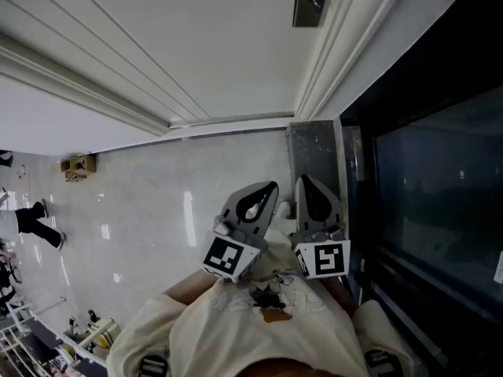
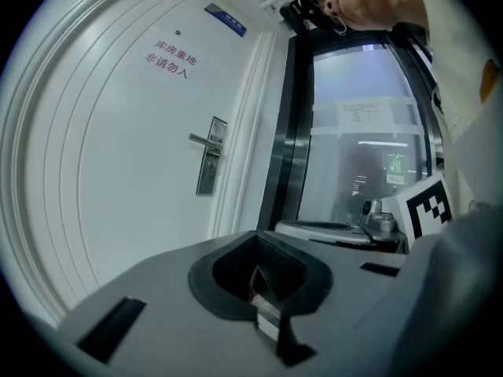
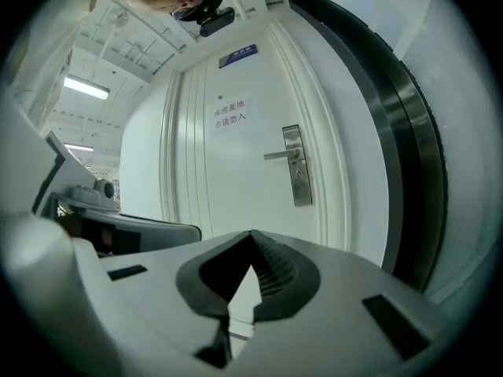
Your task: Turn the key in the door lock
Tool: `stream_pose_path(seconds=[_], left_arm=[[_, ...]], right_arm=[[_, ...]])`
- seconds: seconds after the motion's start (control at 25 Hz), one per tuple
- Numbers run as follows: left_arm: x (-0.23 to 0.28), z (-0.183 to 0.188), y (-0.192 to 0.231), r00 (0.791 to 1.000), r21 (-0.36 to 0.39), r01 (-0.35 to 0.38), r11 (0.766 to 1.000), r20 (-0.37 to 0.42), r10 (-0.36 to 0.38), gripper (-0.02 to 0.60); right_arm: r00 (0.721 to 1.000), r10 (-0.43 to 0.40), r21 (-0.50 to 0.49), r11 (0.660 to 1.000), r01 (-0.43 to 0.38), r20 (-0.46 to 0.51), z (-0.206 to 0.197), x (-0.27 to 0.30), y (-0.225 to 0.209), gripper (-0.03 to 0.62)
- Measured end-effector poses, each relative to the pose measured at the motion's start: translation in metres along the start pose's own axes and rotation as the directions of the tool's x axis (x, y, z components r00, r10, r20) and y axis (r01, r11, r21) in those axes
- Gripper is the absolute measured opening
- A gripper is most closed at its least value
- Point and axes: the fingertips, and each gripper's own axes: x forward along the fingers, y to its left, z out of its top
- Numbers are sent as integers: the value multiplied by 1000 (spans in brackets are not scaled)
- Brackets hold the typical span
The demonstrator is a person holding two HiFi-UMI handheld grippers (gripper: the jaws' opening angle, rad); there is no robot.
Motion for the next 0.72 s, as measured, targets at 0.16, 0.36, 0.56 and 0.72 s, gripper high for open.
stream_pose_path(seconds=[0.16,0.36,0.56,0.72], left_arm=[[2,-1,-16,1000,-72,-23,997,-5,23,5],[10,3,-24,1000,-78,-10,997,7,11,5],[23,7,-25,1000,-143,4,990,22,-1,5],[36,20,-4,996,-187,-50,981,62,62,5]], right_arm=[[999,7,-16,1000,-8,-44,6,-17,-15,5],[999,9,-23,1000,-10,-30,11,-22,-21,5],[999,33,9,999,-32,-26,13,-28,-30,6],[997,80,-9,997,-80,-22,16,-29,-42,91]])
